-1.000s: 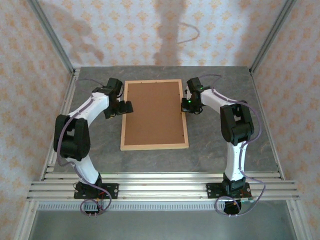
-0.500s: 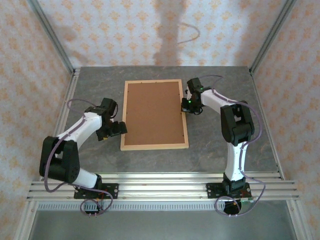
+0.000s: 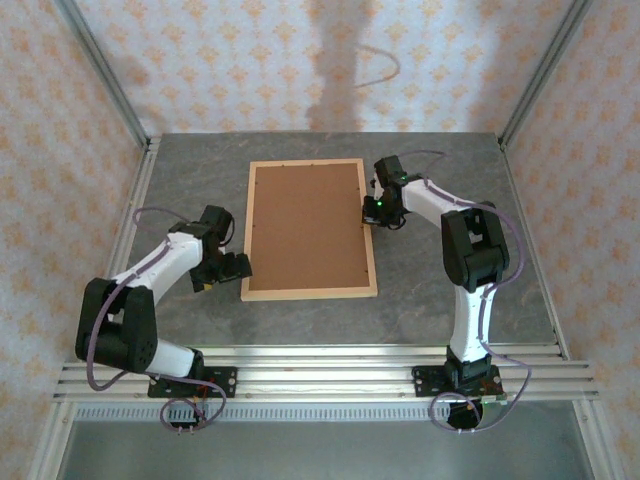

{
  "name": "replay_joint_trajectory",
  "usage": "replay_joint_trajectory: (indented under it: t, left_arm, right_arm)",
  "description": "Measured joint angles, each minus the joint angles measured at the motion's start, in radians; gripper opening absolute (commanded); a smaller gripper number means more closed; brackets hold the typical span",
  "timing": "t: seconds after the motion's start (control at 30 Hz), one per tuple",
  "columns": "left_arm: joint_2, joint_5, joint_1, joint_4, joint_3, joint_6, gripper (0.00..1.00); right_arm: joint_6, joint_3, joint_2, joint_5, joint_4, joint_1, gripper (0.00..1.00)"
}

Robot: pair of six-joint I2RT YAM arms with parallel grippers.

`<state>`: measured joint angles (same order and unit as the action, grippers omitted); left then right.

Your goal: Put the photo into the frame

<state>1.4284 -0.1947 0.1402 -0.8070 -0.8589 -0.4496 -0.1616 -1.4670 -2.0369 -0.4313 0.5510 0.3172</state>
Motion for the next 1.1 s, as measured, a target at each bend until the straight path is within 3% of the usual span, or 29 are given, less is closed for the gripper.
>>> replay_joint_trajectory:
  t: [0.77,1.1]
  left_arm:
    - [0.066,-0.040,0.005,0.082,0.019,-0.022,0.92]
    - [0.105,-0.055,0.064,0.146,0.031,-0.059,0.91]
  right_arm:
    - [0.000,0.007,0.003,0.000,-0.008,0.000,0.12]
    - [0.000,0.007,0.003,-0.001,-0.012,-0.013,0.11]
